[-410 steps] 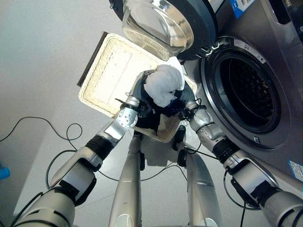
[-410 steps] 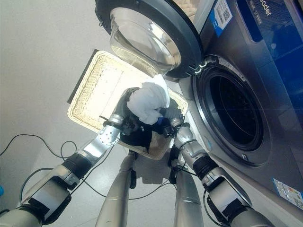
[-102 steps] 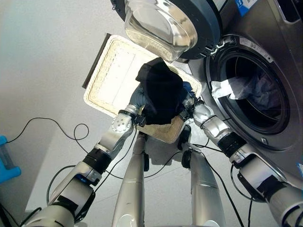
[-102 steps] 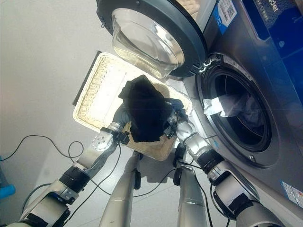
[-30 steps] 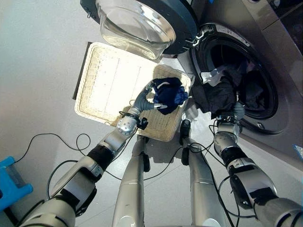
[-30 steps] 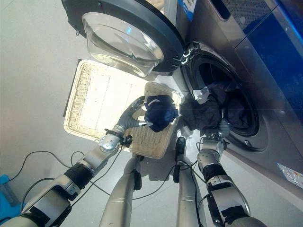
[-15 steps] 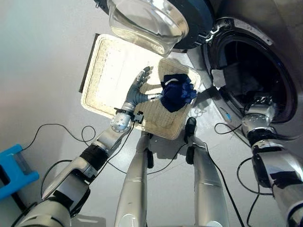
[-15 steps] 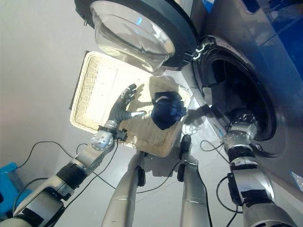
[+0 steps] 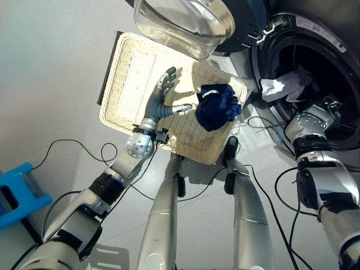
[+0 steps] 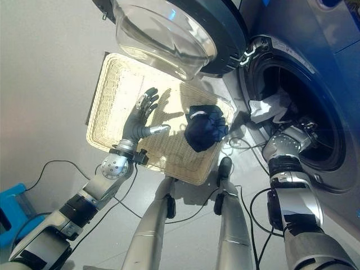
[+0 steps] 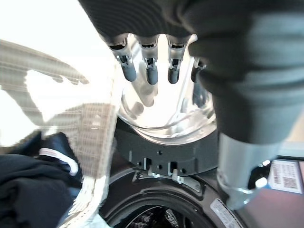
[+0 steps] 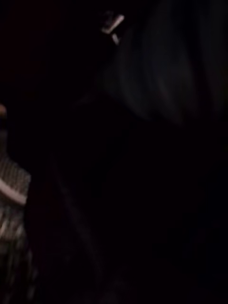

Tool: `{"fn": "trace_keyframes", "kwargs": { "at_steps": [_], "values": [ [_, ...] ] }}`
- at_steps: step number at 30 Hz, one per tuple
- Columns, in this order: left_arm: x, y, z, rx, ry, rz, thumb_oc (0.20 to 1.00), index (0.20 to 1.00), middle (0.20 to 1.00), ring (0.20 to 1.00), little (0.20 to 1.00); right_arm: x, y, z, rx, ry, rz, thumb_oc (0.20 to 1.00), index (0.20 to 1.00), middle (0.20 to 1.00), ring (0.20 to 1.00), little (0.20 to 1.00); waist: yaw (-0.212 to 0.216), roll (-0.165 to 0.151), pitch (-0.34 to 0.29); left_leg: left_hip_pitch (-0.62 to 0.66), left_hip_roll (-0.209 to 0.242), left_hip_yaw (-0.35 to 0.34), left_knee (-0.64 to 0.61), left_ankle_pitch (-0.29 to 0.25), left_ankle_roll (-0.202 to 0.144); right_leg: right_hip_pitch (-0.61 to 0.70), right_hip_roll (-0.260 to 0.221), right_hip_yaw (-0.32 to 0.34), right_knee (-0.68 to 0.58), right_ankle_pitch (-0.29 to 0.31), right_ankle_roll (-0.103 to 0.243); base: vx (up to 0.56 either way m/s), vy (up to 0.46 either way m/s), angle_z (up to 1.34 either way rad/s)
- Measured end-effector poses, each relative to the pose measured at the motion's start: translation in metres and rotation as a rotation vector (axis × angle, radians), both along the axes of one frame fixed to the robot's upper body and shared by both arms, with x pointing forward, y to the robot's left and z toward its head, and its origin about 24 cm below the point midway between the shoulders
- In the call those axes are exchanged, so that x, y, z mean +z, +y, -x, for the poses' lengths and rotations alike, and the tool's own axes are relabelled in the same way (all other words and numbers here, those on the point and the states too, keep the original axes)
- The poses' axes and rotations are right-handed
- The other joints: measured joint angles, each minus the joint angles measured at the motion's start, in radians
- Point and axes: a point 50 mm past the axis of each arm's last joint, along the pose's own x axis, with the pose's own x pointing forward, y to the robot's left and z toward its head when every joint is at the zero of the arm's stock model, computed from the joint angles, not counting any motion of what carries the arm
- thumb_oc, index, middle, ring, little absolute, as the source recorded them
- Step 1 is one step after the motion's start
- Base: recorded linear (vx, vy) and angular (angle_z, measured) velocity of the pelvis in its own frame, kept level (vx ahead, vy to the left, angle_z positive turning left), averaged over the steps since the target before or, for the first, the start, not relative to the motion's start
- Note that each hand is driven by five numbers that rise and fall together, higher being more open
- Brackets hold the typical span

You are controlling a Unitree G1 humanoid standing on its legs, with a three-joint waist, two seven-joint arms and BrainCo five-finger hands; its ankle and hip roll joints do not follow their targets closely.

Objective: Put the clothes into the washing machine.

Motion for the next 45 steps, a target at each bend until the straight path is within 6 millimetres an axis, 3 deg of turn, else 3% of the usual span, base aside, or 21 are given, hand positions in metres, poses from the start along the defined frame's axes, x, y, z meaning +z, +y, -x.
{"fn": "trace_keyframes", "kwargs": {
  "at_steps": [6,13,14,20,38,45],
  "values": [
    [0.008,-0.004,0.000,-0.012,-0.026,0.011,1.000,1.000,1.000,1.000,1.000,0.012,0.006,0.007,-0.061,-0.076,-0.076,0.200,0.200,0.200,0.200,0.200,-0.001,0.000,0.000,0.004,0.000,0.001,0.002,0.002,0.002,0.001,-0.001,0.000,0.007,0.000,0.000,0.00,0.000,0.00],
    [0.008,-0.003,0.000,-0.009,-0.026,0.010,1.000,1.000,1.000,1.000,1.000,0.010,0.008,0.009,-0.097,-0.065,-0.130,0.200,0.200,0.200,0.200,0.200,0.001,0.001,0.000,0.012,-0.004,0.002,0.002,0.004,0.004,0.007,-0.006,0.001,0.013,0.000,0.000,0.00,0.000,0.00],
    [0.008,-0.003,0.000,-0.008,-0.026,0.009,1.000,1.000,1.000,1.000,1.000,0.008,0.007,0.009,-0.098,-0.056,-0.135,1.000,1.000,1.000,1.000,1.000,0.001,0.003,-0.002,0.022,-0.005,0.005,0.000,0.004,0.004,0.015,-0.008,0.002,0.013,0.000,0.000,0.00,0.000,0.00],
    [0.012,-0.007,0.003,-0.031,-0.043,0.019,1.000,1.000,1.000,1.000,1.000,0.011,0.008,0.008,-0.087,-0.071,-0.102,1.000,1.000,1.000,1.000,1.000,-0.001,0.021,0.000,0.030,-0.007,0.006,0.001,0.006,0.006,0.020,-0.010,0.003,0.019,0.000,0.000,0.00,0.005,0.00],
    [0.012,-0.007,0.003,-0.037,-0.042,0.014,1.000,1.000,1.000,1.000,1.000,0.008,0.016,-0.003,0.007,-0.055,-0.007,1.000,1.000,1.000,1.000,1.000,-0.004,0.021,-0.001,0.045,-0.008,0.008,0.001,0.006,0.007,0.034,-0.011,0.004,0.021,0.000,0.000,0.00,0.000,0.00],
    [0.007,-0.008,0.000,-0.015,-0.016,-0.029,1.000,1.000,1.000,1.000,1.000,-0.003,0.022,-0.011,0.059,-0.008,0.088,1.000,1.000,1.000,1.000,1.000,-0.006,0.022,-0.001,0.060,-0.008,0.008,-0.002,0.006,0.007,0.048,-0.011,0.003,0.018,0.000,0.001,0.00,0.000,0.00]
  ]
}}
